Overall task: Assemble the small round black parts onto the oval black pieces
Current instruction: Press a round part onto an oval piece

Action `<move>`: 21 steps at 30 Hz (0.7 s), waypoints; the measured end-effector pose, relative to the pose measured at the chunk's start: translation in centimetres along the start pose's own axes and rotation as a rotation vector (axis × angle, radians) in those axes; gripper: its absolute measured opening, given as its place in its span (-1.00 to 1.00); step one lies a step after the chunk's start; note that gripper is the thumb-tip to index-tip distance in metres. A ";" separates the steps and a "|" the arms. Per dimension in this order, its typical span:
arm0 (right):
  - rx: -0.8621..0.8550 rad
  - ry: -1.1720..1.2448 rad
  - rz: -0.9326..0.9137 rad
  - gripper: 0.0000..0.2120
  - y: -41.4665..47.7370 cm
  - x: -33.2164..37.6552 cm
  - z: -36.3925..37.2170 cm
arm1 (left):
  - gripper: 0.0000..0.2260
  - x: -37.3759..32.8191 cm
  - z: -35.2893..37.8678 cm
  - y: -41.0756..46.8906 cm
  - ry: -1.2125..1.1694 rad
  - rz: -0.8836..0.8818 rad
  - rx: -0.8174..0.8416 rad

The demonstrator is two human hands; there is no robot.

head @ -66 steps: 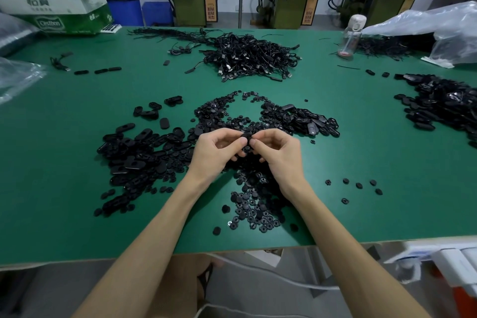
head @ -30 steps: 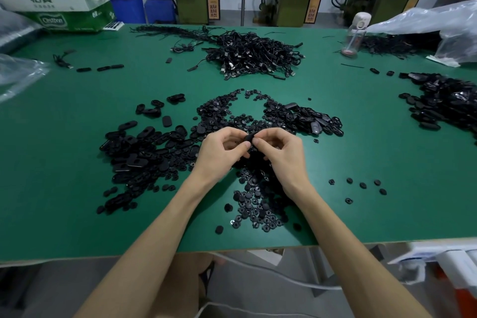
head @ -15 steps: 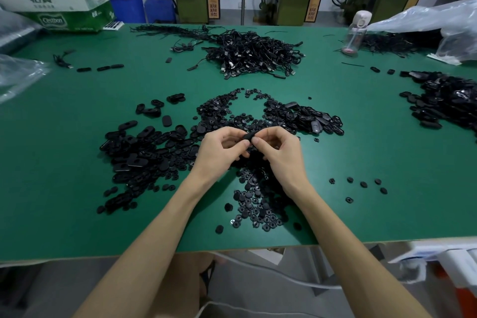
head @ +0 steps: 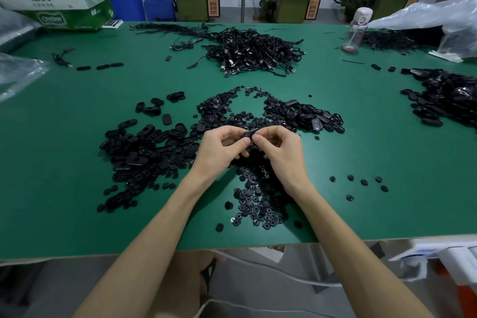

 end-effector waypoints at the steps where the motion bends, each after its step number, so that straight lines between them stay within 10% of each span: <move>1: 0.000 0.002 0.002 -0.97 -0.1 0.1 0.0 | -0.91 0.0 0.0 0.0 -0.003 0.000 0.001; 21: 0.269 0.784 0.363 -0.90 -1.1 2.4 0.6 | -0.91 0.9 -1.3 0.6 -0.189 -0.045 -0.143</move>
Point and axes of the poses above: each hand's wrist, its own y-axis towards the middle knuckle, its own z-axis out of the palm, x = y × z, the point moved 7 cm from there along y, towards the middle knuckle, and after that the axes turned 9 degrees about -x, right-handed, at the moved point
